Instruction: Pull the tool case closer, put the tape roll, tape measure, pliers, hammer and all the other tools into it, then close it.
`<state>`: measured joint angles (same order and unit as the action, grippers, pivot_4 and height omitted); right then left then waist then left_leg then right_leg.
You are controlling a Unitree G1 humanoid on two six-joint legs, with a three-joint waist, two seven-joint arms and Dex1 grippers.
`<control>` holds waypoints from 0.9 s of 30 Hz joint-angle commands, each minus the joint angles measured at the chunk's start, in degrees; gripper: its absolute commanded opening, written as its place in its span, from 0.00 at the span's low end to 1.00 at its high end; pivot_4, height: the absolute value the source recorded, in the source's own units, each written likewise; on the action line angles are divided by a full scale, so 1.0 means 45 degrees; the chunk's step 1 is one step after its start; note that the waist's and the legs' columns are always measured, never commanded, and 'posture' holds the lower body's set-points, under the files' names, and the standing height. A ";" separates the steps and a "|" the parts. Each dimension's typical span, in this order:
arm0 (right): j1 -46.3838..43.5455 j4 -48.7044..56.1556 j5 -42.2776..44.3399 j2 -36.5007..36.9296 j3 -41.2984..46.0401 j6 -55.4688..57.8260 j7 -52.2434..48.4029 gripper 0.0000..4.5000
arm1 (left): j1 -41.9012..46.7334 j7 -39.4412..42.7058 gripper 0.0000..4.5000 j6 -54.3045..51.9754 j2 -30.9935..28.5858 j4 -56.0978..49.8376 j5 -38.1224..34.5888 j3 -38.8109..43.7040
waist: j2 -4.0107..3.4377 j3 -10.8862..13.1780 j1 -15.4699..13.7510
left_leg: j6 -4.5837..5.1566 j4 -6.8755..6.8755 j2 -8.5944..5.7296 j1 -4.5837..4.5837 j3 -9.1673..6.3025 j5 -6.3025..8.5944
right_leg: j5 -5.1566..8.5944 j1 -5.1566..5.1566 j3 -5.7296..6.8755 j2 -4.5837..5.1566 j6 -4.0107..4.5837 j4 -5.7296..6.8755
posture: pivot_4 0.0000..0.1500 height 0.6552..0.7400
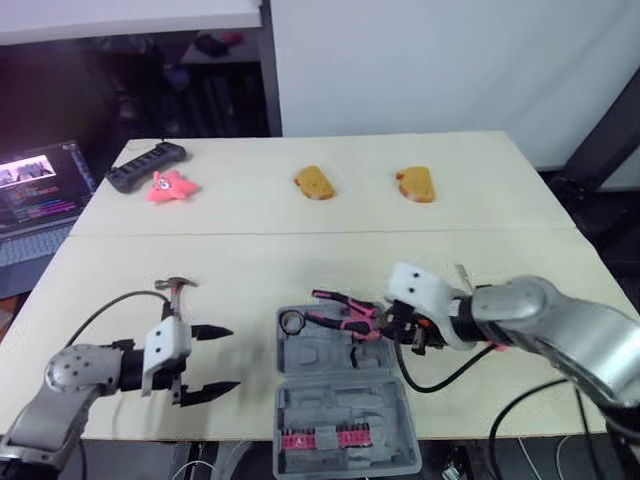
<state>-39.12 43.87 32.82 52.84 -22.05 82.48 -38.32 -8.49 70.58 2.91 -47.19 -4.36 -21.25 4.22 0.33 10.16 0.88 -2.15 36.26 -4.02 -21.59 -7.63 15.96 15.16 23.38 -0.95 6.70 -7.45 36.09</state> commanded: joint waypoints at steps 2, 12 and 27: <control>-0.2888 -0.1068 -0.0417 -0.0683 -0.3455 0.0286 -0.0768 0.22 | -0.0182 0.0232 1.00 0.0708 -0.0271 0.0124 0.0202 0.0443 | 0.0000 0.0000 -0.0029 | 0.0000 -0.0001 -0.0009 -0.0007 0.0001 0.0000 | -0.0001 0.0002 0.0002 0.0016 -0.0002 -0.0005 | 1.00 1.00; -0.5483 -0.3097 -0.0813 -0.2450 -0.6612 0.1385 -0.0744 0.22 | -0.0638 -0.0086 1.00 0.0279 -0.0203 -0.0888 -0.0011 0.0550 | 0.0006 -0.0006 0.0039 | -0.0083 0.0042 -0.0019 -0.0224 -0.0009 -0.0048 | -0.0012 0.0241 -0.0004 0.0018 0.0002 0.0043 | 1.00 1.00; -0.4680 -0.4498 -0.1260 -0.3855 -0.7293 0.0921 -0.0179 0.22 | -0.0411 -0.0291 1.00 0.0152 -0.0144 -0.1064 0.0020 0.0446 | 0.0003 -0.0009 0.0076 | -0.0046 0.0045 -0.0024 -0.0206 -0.0004 -0.0027 | -0.0034 0.0240 -0.0004 -0.0016 0.0028 0.0065 | 1.00 1.00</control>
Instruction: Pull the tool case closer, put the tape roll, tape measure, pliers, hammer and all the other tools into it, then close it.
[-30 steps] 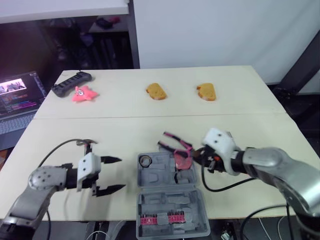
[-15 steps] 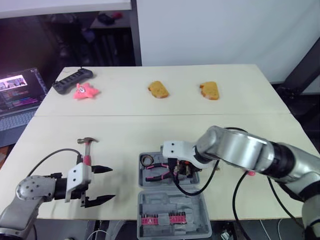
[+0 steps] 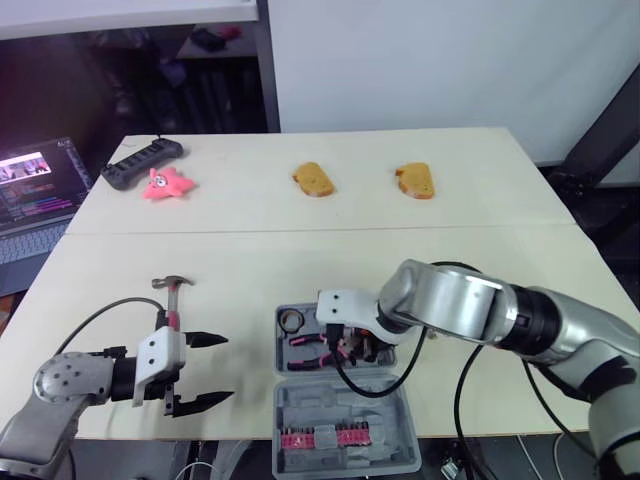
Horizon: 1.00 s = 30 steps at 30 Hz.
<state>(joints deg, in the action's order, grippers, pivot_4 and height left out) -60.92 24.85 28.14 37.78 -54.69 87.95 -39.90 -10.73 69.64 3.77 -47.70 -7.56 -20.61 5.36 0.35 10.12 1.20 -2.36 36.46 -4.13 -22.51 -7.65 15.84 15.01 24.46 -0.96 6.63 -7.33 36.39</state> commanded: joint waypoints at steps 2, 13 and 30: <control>0.0352 -0.0608 -0.0334 -0.0876 0.0047 -0.0466 0.0287 0.22 | 0.0132 -0.0096 1.00 -0.0043 -0.0015 -0.0351 -0.0107 0.0160 | 0.0001 -0.0002 -0.0001 | -0.0003 0.0001 0.0000 0.0000 0.0001 -0.0002 | -0.0001 0.0000 -0.0001 0.0000 0.0001 0.0003 | 1.00 1.00; 0.1092 -0.1308 -0.1137 -0.0633 -0.0061 -0.1458 0.0335 0.45 | 0.0234 -0.0183 1.00 -0.0054 -0.0001 -0.0334 -0.0006 0.0073 | 0.0001 -0.0003 0.0018 | -0.0011 0.0002 0.0005 0.0005 -0.0003 -0.0007 | -0.0005 0.0002 -0.0001 -0.0017 0.0009 0.0014 | 1.00 1.00; 0.4545 -0.0125 -0.1340 -0.1498 0.4193 -0.4543 0.0830 0.49 | 0.0618 -0.0329 1.00 -0.0100 0.0210 -0.0153 0.0187 -0.0093 | 0.0011 -0.0011 -0.0041 | -0.0012 0.0017 0.0001 0.0004 -0.0001 -0.0007 | -0.0006 -0.0010 -0.0003 -0.0012 0.0008 0.0016 | 1.00 1.00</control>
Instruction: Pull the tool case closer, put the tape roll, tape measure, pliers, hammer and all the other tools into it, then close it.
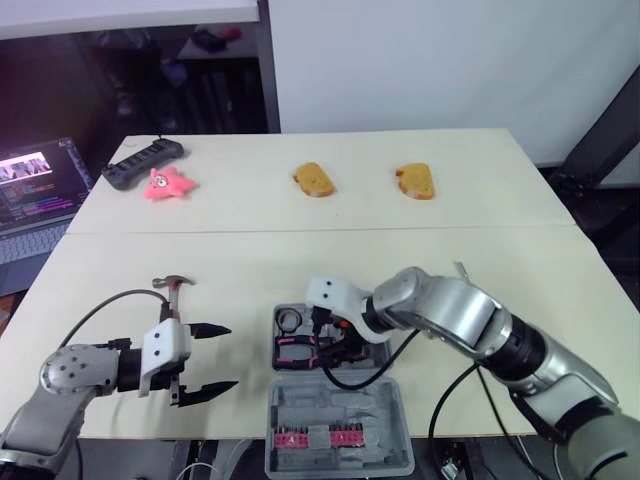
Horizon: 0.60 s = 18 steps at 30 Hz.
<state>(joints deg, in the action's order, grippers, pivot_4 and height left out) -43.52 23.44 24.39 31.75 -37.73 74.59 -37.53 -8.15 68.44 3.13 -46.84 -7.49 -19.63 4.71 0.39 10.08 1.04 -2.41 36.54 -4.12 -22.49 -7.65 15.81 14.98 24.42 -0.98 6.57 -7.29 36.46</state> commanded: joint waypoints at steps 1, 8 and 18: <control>0.1063 0.0093 -0.0599 -0.0309 0.0579 -0.2161 0.0342 0.39 | 0.0016 -0.0073 1.00 0.0032 0.0023 -0.0203 -0.0032 0.0057 | 0.0001 0.0000 -0.0005 | 0.0000 0.0004 -0.0002 0.0000 0.0001 0.0000 | 0.0000 -0.0003 0.0000 0.0000 0.0000 0.0000 | 1.00 1.00; 0.2513 -0.0179 -0.1409 -0.0858 0.0868 -0.4273 0.0582 0.01 | -0.0071 -0.0088 1.00 -0.0021 -0.0033 -0.0302 -0.0041 0.0148 | 0.0001 -0.0001 0.0015 | -0.0002 0.0007 0.0002 0.0006 0.0000 -0.0001 | 0.0000 0.0001 -0.0002 -0.0007 0.0000 0.0022 | 1.00 1.00; 0.5504 0.0354 -0.2078 -0.0760 0.1443 -0.7030 0.0504 0.01 | -0.0165 -0.0042 1.00 -0.0059 -0.0132 -0.0310 -0.0078 0.0275 | 0.0002 -0.0002 -0.0006 | 0.0009 0.0096 0.0000 0.0005 0.0001 0.0006 | 0.0001 -0.0027 -0.0003 -0.0007 0.0000 0.0061 | 1.00 1.00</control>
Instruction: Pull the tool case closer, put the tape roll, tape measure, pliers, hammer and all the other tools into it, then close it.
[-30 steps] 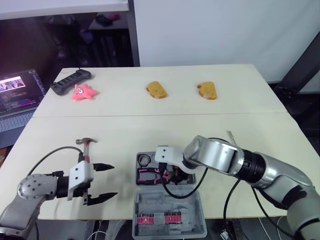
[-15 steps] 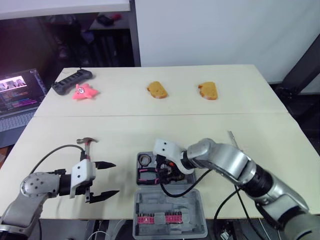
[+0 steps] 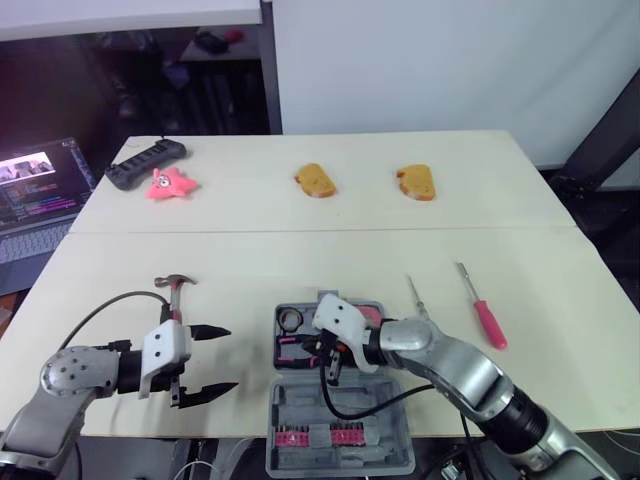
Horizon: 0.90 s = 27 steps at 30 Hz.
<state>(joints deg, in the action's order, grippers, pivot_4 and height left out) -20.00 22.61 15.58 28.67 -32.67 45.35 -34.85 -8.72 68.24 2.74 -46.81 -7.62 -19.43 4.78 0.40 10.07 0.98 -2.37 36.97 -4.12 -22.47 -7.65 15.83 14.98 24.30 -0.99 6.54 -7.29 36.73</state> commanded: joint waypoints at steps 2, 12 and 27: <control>0.0552 0.0596 -0.0061 -0.0266 0.0498 -0.0595 -0.0022 0.01 | -0.0024 0.0016 1.00 0.0024 -0.0151 -0.0256 -0.0129 0.0271 | 0.0000 0.0000 -0.0003 | 0.0000 0.0005 0.0001 0.0000 -0.0002 0.0000 | 0.0001 0.0002 0.0000 -0.0002 0.0001 0.0016 | 1.00 1.00; 0.0968 -0.0327 -0.1262 0.0331 -0.0473 0.2372 0.0371 0.01 | -0.0049 0.0114 1.00 -0.0007 -0.0282 -0.0281 -0.0186 0.0387 | 0.0008 -0.0020 -0.0019 | 0.0000 0.0017 0.0000 0.0012 -0.0001 0.0000 | 0.0003 -0.0008 -0.0003 -0.0001 0.0003 0.0036 | 1.00 1.00; 0.0696 -0.0707 -0.2357 0.0971 -0.2596 0.4381 0.0601 0.01 | -0.0012 0.0250 1.00 -0.0138 -0.0539 -0.0240 -0.0266 0.0488 | 0.0028 -0.0369 -0.0134 | 0.0103 0.0000 -0.0008 0.0272 -0.0049 0.0070 | 0.0040 -0.0344 0.0058 0.0045 -0.0043 -0.0147 | 1.00 1.00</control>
<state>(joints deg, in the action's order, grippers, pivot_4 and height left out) -20.06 25.17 6.53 30.73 -39.47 57.35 -32.24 -8.83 69.07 2.44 -48.39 -7.57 -19.53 5.50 0.53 8.41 0.38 -1.90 36.97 -4.16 -21.24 -7.88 16.15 15.17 22.74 -0.73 6.74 -7.49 36.07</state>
